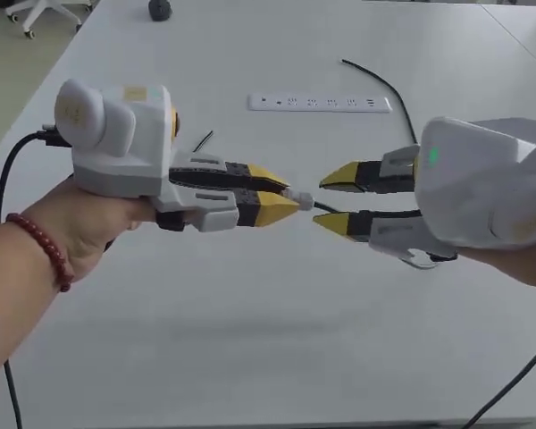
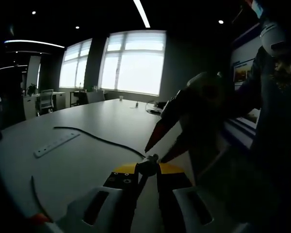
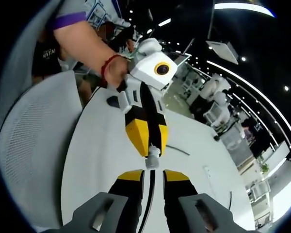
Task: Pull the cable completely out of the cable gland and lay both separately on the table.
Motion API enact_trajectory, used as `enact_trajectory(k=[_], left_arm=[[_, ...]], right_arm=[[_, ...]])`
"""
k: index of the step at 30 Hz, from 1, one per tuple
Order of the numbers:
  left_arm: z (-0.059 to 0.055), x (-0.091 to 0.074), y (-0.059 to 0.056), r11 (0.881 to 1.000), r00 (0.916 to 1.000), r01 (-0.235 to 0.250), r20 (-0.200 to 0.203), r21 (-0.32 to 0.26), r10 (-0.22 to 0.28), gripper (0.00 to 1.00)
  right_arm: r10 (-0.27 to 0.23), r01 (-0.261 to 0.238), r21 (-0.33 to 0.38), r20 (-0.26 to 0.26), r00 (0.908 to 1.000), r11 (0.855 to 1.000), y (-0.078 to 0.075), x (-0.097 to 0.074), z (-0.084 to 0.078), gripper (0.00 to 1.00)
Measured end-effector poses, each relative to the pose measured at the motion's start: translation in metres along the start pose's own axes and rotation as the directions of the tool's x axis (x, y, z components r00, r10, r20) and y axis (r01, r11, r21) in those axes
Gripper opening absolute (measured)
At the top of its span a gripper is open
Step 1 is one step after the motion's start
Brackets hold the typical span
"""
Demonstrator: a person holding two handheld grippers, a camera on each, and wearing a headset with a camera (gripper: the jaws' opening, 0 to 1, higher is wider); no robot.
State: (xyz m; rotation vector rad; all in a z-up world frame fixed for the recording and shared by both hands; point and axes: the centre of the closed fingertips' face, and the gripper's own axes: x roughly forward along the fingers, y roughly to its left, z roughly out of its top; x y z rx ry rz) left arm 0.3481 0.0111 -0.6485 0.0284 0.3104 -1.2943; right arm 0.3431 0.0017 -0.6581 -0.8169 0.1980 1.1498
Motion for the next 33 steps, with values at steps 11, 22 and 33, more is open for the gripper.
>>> enact_trajectory(k=[11,22,33], left_arm=[[0.001,0.001,-0.001,1.000,1.0000,0.009,0.001,0.002,-0.009,0.16],[-0.002,-0.004,0.004,1.000,0.9999,-0.011,-0.007,0.006,0.011,0.16],[0.000,-0.007,0.006,1.000,0.9999,-0.012,0.006,0.011,0.012,0.15]], right_arm=[[0.012,-0.013,-0.036,-0.030,0.9995,0.999,0.002,0.003,-0.004,0.00],[-0.010,0.005,-0.079,-0.068,0.9977,0.997,-0.003,-0.002,-0.019,0.00],[-0.013,0.010,-0.019,-0.170,0.9854,1.000,-0.002,-0.010,-0.073,0.00]])
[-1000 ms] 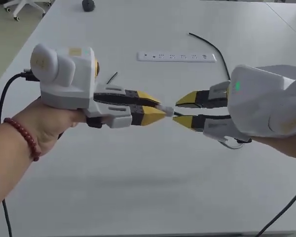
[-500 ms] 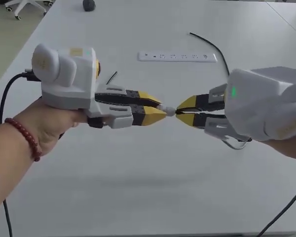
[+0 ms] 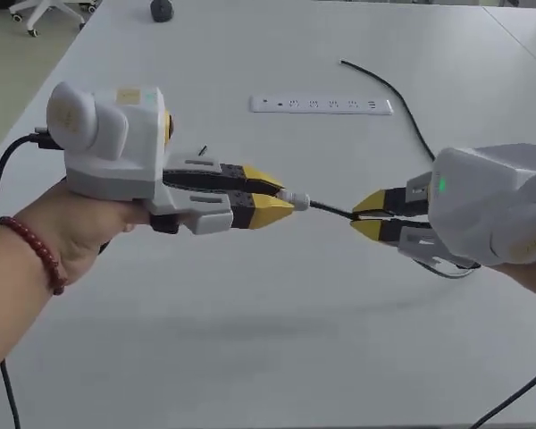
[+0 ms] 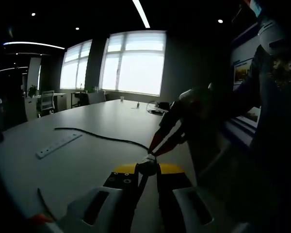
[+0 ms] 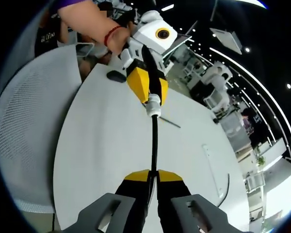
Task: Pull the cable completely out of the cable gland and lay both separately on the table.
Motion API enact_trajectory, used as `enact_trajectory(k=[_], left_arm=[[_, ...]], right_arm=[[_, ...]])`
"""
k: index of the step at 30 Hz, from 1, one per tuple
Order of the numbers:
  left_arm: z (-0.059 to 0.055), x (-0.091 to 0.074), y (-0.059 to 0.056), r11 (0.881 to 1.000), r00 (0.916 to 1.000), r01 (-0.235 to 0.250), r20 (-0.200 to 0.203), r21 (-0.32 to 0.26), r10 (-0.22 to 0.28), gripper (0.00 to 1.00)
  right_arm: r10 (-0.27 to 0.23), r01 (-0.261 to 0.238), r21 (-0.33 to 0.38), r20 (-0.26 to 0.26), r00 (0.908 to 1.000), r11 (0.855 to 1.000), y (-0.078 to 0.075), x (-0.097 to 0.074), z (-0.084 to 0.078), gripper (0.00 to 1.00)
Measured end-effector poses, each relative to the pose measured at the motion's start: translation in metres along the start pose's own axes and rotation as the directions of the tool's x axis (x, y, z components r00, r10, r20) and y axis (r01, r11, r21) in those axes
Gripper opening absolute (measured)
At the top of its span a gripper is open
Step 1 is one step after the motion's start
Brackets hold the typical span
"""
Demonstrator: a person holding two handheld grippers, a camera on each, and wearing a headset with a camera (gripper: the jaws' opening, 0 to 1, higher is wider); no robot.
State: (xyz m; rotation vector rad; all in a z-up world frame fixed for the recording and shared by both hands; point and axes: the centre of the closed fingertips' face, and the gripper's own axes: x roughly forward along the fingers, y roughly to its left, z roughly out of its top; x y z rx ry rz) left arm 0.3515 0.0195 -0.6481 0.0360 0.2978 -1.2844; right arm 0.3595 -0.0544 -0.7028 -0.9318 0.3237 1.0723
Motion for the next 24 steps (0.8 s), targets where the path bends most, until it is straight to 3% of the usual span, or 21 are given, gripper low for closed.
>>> enact_trajectory(k=[13,24], left_arm=[[0.009,-0.004,0.000,1.000,0.9997,0.000,0.024,0.003,0.000,0.15],[0.010,-0.005,0.001,1.000,0.9997,-0.005,0.023,0.004,0.005,0.15]], right_arm=[[0.031,-0.017,0.098,-0.147,0.9887,0.995,0.008,0.004,-0.072,0.00],[0.050,-0.021,0.134,-0.215,0.9753,0.991,0.014,0.008,-0.105,0.00]])
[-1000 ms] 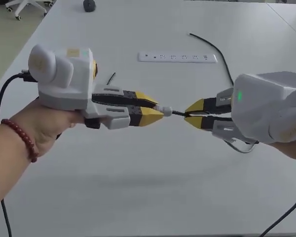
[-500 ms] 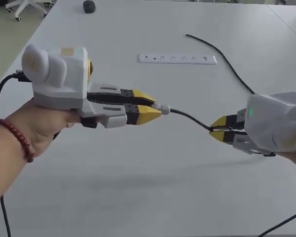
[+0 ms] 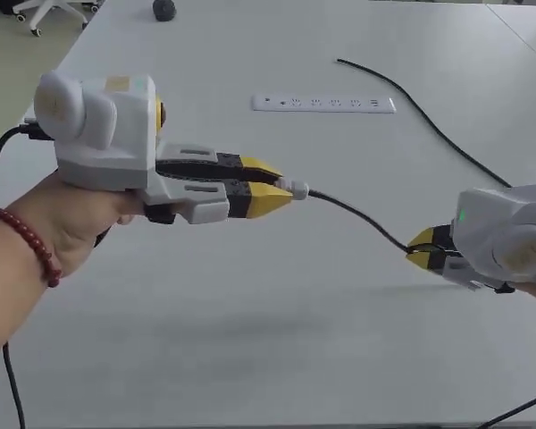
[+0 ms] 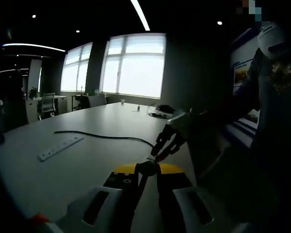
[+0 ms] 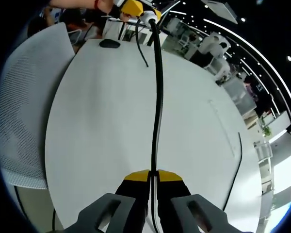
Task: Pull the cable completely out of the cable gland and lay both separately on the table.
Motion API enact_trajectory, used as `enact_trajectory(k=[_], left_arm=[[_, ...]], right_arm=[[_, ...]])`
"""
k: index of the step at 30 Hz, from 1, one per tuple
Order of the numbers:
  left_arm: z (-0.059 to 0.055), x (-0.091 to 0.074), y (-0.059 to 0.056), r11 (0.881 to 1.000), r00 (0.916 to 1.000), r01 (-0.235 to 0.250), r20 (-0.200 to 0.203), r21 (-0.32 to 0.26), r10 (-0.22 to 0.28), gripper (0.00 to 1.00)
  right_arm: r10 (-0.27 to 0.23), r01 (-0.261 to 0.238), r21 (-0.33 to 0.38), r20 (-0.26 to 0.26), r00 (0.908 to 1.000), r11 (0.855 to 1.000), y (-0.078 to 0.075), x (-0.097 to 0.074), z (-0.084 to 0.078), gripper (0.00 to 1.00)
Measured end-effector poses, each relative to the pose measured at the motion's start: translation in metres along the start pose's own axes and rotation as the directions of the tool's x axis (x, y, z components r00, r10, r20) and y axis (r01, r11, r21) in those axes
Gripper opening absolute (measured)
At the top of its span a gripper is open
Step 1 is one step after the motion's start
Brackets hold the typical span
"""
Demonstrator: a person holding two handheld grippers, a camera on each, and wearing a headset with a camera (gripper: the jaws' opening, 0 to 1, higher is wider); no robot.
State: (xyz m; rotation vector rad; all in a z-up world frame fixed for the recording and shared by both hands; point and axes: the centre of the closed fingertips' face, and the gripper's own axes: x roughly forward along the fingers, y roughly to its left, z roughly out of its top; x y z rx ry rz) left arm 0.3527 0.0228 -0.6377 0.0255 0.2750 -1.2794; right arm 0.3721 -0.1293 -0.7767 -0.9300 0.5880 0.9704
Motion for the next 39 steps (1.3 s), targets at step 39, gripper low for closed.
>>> enact_trajectory(k=[39], left_arm=[[0.000,0.006,-0.003,1.000,0.9999,0.010,-0.004,-0.004,-0.010,0.15]], right_arm=[[0.028,-0.024,0.086,-0.046,0.9985,0.996,0.008,0.010,-0.023,0.01]])
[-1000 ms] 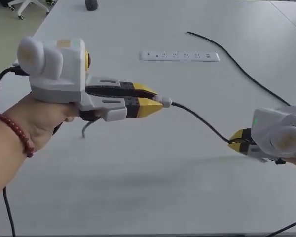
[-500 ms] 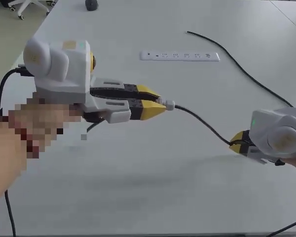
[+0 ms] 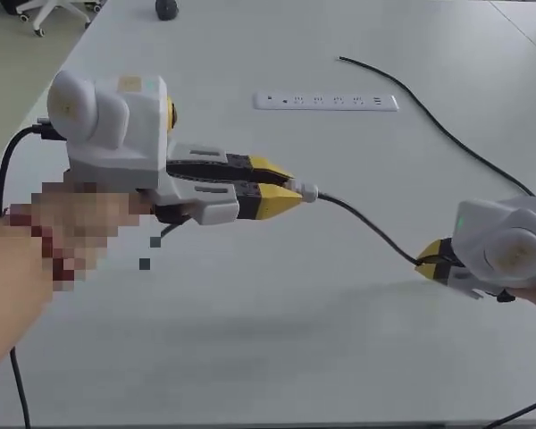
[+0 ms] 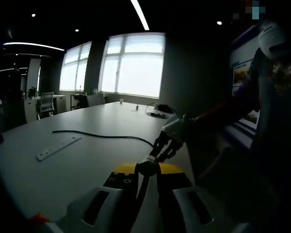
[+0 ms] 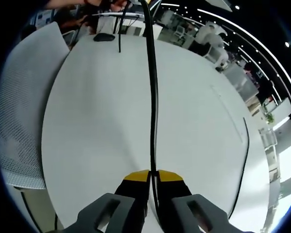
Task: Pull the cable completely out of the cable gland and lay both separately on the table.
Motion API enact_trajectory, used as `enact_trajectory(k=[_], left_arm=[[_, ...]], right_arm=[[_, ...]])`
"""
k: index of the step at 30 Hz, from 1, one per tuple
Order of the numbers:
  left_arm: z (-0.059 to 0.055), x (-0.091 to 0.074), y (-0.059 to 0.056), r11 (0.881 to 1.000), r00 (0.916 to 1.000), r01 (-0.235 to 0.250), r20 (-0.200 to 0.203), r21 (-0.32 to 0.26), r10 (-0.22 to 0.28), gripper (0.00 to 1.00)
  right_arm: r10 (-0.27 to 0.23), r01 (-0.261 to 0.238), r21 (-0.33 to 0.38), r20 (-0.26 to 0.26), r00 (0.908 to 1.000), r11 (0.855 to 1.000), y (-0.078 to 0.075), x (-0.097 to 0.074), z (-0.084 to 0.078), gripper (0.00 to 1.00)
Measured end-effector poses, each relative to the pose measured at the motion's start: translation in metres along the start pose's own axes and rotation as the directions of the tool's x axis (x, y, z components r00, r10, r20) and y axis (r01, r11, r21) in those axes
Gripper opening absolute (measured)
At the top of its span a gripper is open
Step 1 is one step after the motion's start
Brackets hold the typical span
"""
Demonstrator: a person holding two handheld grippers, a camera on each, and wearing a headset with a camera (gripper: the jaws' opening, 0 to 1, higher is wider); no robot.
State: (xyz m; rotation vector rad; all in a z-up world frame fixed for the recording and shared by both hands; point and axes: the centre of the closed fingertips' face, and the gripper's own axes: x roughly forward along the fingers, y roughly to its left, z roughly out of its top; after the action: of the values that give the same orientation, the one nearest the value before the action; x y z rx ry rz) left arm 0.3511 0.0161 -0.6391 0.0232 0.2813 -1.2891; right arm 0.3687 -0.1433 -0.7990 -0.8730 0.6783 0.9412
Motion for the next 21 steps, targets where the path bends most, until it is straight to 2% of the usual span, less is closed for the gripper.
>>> enact_trajectory(k=[1,3,4,6,9,10,12,13,15,19,21], left_arm=[[0.001,0.000,0.001,1.000,1.0000,-0.002,0.003,-0.001,0.002,0.15],[0.000,0.000,0.002,1.000,1.0000,-0.005,-0.002,0.001,0.005,0.15],[0.000,0.000,0.002,1.000,1.0000,-0.004,-0.003,0.002,0.004,0.15],[-0.001,0.000,0.002,1.000,1.0000,-0.004,-0.006,0.001,0.004,0.15],[-0.001,0.001,0.001,1.000,1.0000,-0.002,-0.006,0.001,0.002,0.15],[-0.002,0.002,0.000,1.000,1.0000,0.000,-0.007,0.000,0.000,0.15],[-0.002,0.003,0.000,1.000,0.9999,0.002,-0.011,0.003,-0.002,0.15],[-0.002,0.003,0.000,1.000,0.9999,0.002,-0.010,0.002,-0.002,0.15],[-0.002,0.003,0.000,1.000,0.9999,0.000,-0.010,0.002,0.000,0.15],[-0.002,0.003,0.001,1.000,0.9999,-0.002,-0.010,0.000,0.002,0.15],[-0.003,0.003,0.001,1.000,0.9999,-0.003,-0.010,0.000,0.003,0.16]], right_arm=[[0.006,-0.006,0.013,0.016,0.9999,1.000,0.000,0.000,0.001,0.03],[-0.007,0.005,0.044,0.037,0.9993,0.999,-0.003,-0.001,0.006,0.16],[0.001,-0.004,0.064,0.043,0.9991,0.998,-0.001,-0.001,0.007,0.16],[-0.012,0.009,0.045,0.062,0.9980,0.999,-0.003,-0.004,0.014,0.19],[-0.008,0.002,0.068,0.094,0.9955,0.998,-0.002,-0.006,0.024,0.21],[-0.022,0.016,0.052,0.111,0.9936,0.998,-0.004,-0.007,0.031,0.22],[-0.009,0.001,0.070,0.122,0.9924,0.998,-0.001,-0.009,0.038,0.24],[-0.020,0.011,0.057,0.151,0.9883,0.998,-0.003,-0.011,0.047,0.25],[-0.017,0.008,0.057,0.160,0.9870,0.998,-0.002,-0.014,0.055,0.29],[-0.018,0.000,0.073,0.248,0.9685,0.997,0.001,-0.025,0.087,0.42],[-0.015,-0.008,0.072,0.304,0.9525,0.997,0.004,-0.031,0.104,0.47]])
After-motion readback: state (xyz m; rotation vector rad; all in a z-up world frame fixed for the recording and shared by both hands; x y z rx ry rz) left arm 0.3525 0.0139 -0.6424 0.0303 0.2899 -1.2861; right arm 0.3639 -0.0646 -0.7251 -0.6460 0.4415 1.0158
